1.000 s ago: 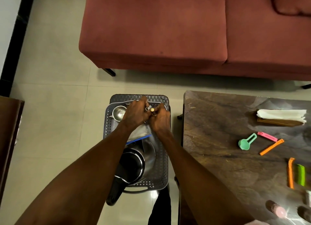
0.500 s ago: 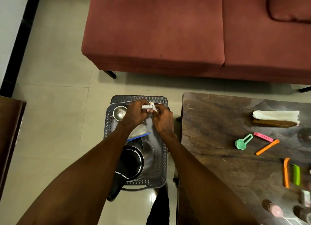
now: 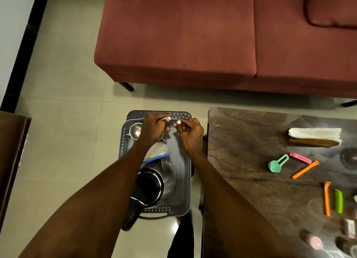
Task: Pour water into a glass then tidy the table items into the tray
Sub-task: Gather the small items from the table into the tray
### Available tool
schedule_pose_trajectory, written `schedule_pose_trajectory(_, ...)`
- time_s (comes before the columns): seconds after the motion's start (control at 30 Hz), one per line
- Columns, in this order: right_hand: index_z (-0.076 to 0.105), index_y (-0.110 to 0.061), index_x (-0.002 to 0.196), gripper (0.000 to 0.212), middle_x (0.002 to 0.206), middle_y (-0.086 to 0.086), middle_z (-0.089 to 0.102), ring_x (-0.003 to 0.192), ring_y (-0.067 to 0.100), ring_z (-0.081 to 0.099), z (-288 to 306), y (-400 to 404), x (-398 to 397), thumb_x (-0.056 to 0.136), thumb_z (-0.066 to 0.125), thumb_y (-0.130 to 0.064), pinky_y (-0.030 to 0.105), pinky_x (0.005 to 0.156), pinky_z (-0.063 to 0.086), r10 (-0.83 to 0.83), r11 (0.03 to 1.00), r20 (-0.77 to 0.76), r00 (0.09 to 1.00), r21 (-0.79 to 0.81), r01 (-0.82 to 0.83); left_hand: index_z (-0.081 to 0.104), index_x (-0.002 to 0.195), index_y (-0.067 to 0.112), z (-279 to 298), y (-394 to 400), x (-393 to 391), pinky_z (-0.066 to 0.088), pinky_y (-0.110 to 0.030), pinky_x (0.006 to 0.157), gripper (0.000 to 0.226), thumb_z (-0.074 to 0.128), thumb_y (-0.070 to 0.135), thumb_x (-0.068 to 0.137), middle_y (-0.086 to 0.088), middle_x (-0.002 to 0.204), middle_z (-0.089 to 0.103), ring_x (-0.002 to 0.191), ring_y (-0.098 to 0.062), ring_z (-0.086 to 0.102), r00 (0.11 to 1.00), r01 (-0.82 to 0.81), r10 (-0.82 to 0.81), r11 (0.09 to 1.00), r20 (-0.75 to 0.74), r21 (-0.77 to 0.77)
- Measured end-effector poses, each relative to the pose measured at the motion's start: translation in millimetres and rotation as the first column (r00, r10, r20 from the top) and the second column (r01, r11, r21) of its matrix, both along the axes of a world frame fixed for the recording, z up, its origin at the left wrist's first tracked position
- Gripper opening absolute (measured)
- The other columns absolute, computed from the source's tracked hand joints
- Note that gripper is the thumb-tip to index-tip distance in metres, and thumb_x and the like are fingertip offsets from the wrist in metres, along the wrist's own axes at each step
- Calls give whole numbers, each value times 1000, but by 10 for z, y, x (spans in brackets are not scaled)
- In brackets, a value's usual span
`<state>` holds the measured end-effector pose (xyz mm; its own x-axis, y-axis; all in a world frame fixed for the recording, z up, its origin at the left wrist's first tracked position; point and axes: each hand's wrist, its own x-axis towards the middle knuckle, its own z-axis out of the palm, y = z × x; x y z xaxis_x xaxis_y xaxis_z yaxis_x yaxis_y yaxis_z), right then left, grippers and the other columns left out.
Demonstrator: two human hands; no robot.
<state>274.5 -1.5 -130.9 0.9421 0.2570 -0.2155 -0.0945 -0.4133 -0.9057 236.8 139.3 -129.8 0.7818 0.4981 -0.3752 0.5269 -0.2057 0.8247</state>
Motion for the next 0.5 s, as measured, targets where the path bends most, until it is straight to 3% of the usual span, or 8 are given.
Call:
schedule_pose_trajectory(0.1,73,-3,108,22,101,9,67,83,-1,59,-12,1,-17,88,72,-12,6,67,49,19,999,-2,1000,44,-19,72,91,22,3,-1,-11,42,-18,40,19,56,12,92,0,56,68,42,-11,60,1000,1,-1,999,2,-34)
schedule_pose_trajectory(0.17,73,-8,107,18,96,5,72,82,8,66,-12,-2,-25,91,68,-15,19,70,56,53,999,6,999,3,-53,68,86,22,-4,-9,-19,45,-21,40,16,58,13,91,-2,58,69,44,-16,64,999,-5,3,999,-34,-42)
schedule_pose_trajectory(0.23,72,-13,107,16,81,-3,70,73,12,66,-15,-1,-30,94,65,-18,28,65,57,89,993,-2,996,-73,-89,64,79,25,-23,-13,-17,50,-26,51,10,63,16,84,1,62,69,55,-17,68,997,12,-9,999,-81,34)
schedule_pose_trajectory(0.3,68,-14,119,24,76,-12,62,65,1,59,-34,18,-39,96,61,-16,15,57,50,114,988,-12,993,-101,-115,60,78,28,-26,-7,-12,53,-28,62,6,64,25,74,11,72,65,68,-14,66,991,86,-71,988,-117,130)
schedule_pose_trajectory(0.4,59,-9,133,33,92,-2,66,67,0,56,-41,51,-42,100,54,-11,9,60,43,130,983,-28,991,-126,-133,55,86,30,-33,-22,7,48,-29,66,12,65,30,79,15,76,61,70,-10,62,979,166,-136,963,-151,212)
schedule_pose_trajectory(0.5,56,-7,136,36,112,11,70,84,20,67,-35,89,-48,101,49,-10,30,78,58,149,978,-32,988,-140,-152,59,91,23,-41,-12,48,47,-30,68,9,64,28,86,8,81,65,74,-13,62,977,197,-164,944,-139,266)
